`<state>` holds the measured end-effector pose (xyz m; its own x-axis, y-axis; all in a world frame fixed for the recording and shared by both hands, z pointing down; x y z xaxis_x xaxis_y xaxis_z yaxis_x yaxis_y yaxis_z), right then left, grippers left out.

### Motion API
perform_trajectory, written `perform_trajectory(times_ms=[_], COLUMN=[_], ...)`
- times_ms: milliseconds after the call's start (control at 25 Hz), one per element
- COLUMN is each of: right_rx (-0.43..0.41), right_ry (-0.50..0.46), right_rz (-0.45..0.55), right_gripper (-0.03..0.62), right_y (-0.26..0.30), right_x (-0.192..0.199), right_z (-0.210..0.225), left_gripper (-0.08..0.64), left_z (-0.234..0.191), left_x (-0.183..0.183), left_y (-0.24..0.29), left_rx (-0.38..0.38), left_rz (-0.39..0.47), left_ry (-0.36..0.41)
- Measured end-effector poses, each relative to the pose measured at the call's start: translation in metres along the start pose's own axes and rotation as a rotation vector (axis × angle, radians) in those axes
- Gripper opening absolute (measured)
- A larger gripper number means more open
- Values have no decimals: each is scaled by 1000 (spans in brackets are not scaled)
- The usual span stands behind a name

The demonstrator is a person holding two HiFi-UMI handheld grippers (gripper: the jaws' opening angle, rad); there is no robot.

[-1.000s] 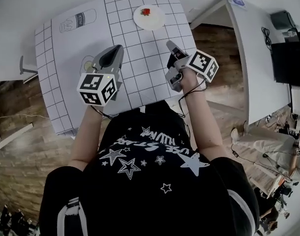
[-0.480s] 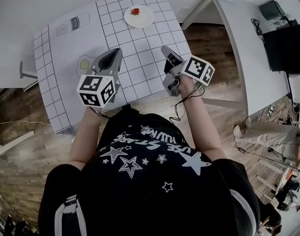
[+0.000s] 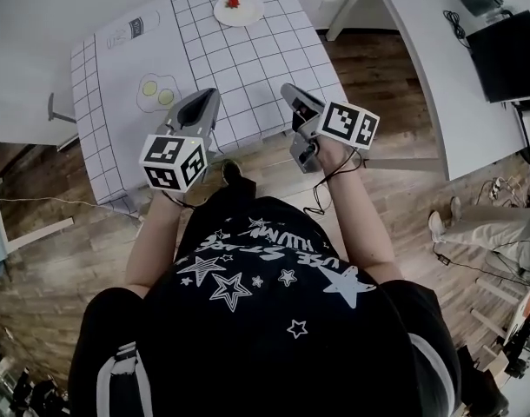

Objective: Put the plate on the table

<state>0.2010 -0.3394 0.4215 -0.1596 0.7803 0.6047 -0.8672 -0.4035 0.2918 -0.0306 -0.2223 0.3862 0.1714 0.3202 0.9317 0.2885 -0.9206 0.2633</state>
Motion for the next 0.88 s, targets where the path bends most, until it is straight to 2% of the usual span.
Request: perform_trajectory(times_ms=[320,520,720,880], right_rx=[-58,-105,-103,-84], right_ry=[-34,-35,-40,-59], right_rz=[-8,-17,-5,-21], right_gripper=[20,21,21,20], right_y=[-38,-39,-45,-42], right_x=[25,38,49,68], right_z=[-6,-12,-18,-26], left_gripper=[9,9,9,9], left_z=[34,42,41,36], left_x=[20,33,46,49], left_y=[-63,-109,-139,-140], left_rx=[-101,-178,-207,-173], left_rz=[-9,-32,-63,-39], left_ry=[38,27,-8,-29])
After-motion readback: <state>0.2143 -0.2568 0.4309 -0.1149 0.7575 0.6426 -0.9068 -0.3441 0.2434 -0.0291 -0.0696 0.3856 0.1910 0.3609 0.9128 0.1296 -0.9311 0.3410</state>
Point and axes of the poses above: the fingertips, and each gripper's own axes: y forward along the fingers, z to its right, x out of its underside, the point moved 9 cm from there along -y, backward along the fingers, and after that the axes turned 3 degrees about -y, right-handed, at the moved point
